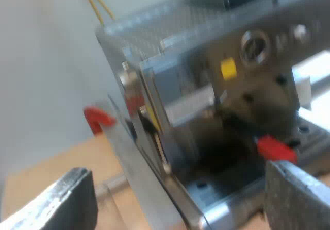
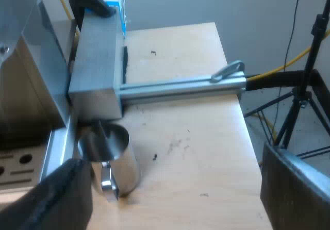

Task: Put the handle in the coffee machine

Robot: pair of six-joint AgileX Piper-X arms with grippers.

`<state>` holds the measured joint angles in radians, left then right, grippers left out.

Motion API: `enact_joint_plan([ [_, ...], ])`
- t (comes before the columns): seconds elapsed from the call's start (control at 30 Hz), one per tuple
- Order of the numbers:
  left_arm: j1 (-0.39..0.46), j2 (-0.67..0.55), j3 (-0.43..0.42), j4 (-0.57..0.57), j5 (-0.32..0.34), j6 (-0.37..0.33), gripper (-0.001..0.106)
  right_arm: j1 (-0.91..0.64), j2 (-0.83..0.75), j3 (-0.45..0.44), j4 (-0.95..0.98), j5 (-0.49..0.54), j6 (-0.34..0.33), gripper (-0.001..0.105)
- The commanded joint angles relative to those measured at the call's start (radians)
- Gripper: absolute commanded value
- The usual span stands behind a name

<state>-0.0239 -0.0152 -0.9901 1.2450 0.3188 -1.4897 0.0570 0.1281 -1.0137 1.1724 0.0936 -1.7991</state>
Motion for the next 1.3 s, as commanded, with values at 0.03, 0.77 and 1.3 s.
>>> enact_joint_plan([
  [0.03,0.001,-0.123,0.035,0.047,-0.015,0.001,0.069,-0.005,-0.092,0.013,0.046,-0.001,-0.02,0.07],
  [0.77,0.008,-0.133,0.26,-0.188,-0.142,-0.113,0.069,-0.004,-0.181,0.242,-0.107,-0.144,-0.087,0.07],
  [1.3,0.008,-0.131,0.474,-0.225,-0.142,-0.113,0.069,-0.004,-0.179,0.476,-0.121,-0.144,-0.082,0.07],
])
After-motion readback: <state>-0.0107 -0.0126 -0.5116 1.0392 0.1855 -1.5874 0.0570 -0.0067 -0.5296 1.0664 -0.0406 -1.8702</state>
